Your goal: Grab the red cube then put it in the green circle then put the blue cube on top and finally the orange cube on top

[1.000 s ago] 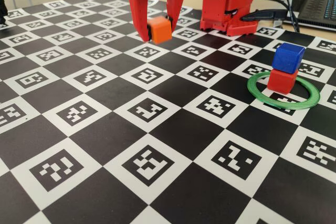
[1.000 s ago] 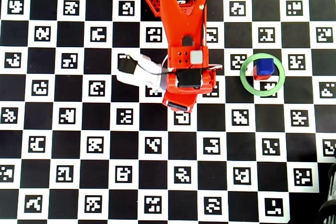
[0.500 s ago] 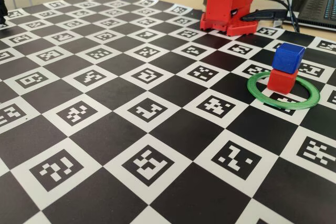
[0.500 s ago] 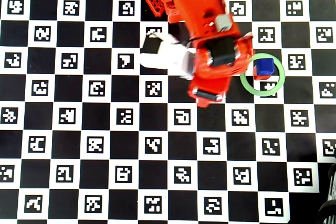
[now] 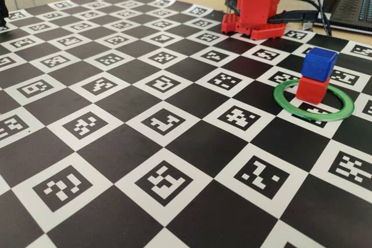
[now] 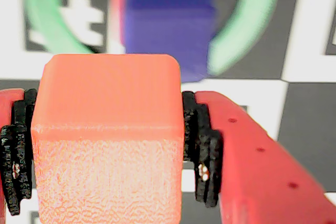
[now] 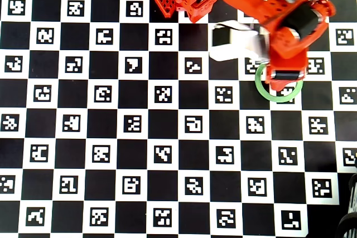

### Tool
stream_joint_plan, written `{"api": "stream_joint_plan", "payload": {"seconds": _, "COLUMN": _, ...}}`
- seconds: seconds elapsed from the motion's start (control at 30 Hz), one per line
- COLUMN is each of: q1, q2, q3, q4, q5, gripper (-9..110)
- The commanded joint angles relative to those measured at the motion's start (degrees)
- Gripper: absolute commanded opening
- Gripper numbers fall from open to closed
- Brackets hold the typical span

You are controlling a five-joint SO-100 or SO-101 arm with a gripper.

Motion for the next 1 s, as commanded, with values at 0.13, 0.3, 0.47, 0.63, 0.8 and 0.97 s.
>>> {"api": "stream_joint_plan", "payload": {"seconds": 0.13, "q1": -5.0, "q2": -0.8, "q3": -4.0, "q4": -1.3, "q5": 6.2, "gripper": 10}}
{"api": "stream_joint_plan", "payload": {"seconds": 0.3, "q1": -3.3, "q2": 0.1, "q3": -0.4, "q4": -6.5, "q5": 7.4, "gripper": 10}}
{"api": "stream_joint_plan", "payload": {"seconds": 0.47, "q1": -3.3, "q2": 1.5, "q3": 4.4, "q4": -9.8, "q5": 7.3, "gripper": 10}}
{"api": "stream_joint_plan", "payload": {"seconds": 0.63, "q1": -3.2, "q2": 4.0, "q3": 8.1, "q4": -12.0, "q5": 6.9, "gripper": 10}}
{"api": "stream_joint_plan", "payload": {"seconds": 0.8, "q1": -3.0, "q2": 5.7, "q3": 9.4, "q4": -11.9, "q5": 6.4, "gripper": 10}}
{"api": "stream_joint_plan", "payload": {"seconds": 0.97, "q1": -3.4, "q2": 7.9, "q3": 12.1, "q4": -12.5, "q5": 5.8, "gripper": 10}}
